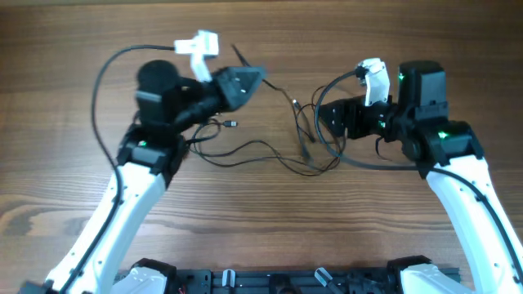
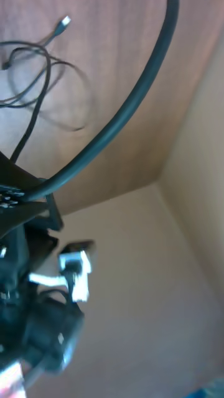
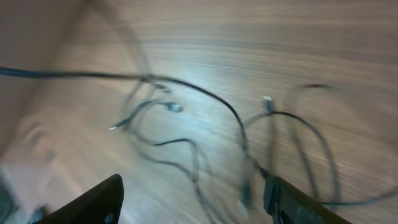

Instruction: Untangle cables

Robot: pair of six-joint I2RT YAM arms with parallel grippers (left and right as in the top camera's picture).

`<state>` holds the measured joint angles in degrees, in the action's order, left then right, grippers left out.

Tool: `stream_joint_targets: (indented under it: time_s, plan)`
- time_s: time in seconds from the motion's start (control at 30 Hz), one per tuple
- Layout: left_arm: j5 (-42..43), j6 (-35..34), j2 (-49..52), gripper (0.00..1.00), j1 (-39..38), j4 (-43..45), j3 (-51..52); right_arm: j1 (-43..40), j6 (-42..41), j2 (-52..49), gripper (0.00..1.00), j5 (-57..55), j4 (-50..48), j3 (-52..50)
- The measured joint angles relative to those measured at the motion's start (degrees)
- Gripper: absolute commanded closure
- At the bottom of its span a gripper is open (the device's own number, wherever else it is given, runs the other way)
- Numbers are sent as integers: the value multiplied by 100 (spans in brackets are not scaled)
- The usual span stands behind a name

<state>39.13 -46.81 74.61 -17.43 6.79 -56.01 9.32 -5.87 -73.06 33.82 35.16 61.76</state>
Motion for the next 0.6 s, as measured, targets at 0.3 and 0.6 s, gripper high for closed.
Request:
stream_joint_targets:
  time_s: [0.3, 0.6]
  plan:
    - [0, 24, 317, 96, -446, 0, 0, 210, 470, 0, 28, 1285, -339, 0]
    - [20, -317, 319, 96, -466, 37, 0, 704, 579, 0, 30, 1268, -1296, 0]
